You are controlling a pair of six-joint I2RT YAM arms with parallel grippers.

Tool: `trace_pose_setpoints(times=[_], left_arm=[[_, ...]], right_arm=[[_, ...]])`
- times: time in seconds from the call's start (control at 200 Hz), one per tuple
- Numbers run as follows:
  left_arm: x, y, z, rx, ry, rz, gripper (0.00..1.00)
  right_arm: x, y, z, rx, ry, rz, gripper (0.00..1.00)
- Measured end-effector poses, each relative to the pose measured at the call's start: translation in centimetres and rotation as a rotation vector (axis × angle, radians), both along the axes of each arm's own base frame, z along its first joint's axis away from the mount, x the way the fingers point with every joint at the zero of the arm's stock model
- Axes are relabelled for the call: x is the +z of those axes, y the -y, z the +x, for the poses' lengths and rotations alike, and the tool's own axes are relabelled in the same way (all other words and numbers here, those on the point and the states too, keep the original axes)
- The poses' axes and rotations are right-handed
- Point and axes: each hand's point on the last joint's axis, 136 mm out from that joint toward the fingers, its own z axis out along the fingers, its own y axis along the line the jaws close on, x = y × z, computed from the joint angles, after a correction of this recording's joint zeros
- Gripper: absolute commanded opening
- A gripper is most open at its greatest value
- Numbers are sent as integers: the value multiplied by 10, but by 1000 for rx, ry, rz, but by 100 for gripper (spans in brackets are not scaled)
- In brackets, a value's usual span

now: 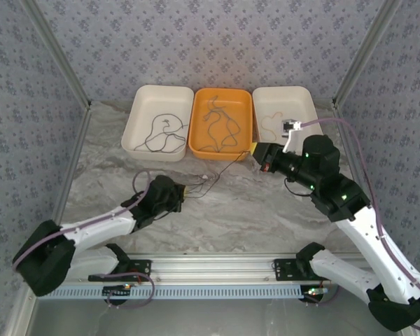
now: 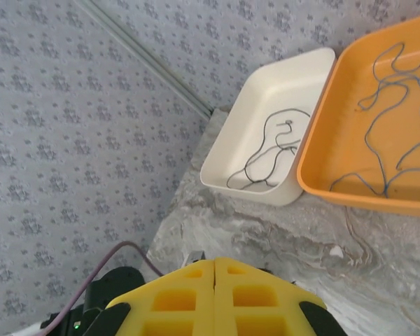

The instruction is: Untangle the cables

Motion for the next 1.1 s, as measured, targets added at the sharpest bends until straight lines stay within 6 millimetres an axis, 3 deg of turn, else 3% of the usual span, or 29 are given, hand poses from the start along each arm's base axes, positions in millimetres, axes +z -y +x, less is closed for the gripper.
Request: trace_pose_setpoints(times=[0.14,0.215,0.37,0.525,0.675,0.74,0.869,1.099], left_arm=[[6,-18,-1,-2,22,53,23],[2,-22,-4,-31,21,96,31],[-13,-24,-13,-90,-10,152,35],[-23,-34,-27,-131,-33,214,38],[-9,-42,-32,-168,16,261,50],[-3,-39,-30,-204,25,295,50],[6,-16,-19,-316,52,376,41],[36,64,11,-685,203,723,36]], right_arm=[[0,-7,2,30,-6,15,0],[-12,-15,7,47,-28,10,0],[-69,-28,10,73,-138,-41,0],[-119,-23,8,57,-239,-108,0],[-126,-15,10,34,-247,-135,0],[-125,-14,10,32,-241,-135,0],[-127,-13,9,32,-242,-137,0],[-129,-8,11,18,-244,-143,0]])
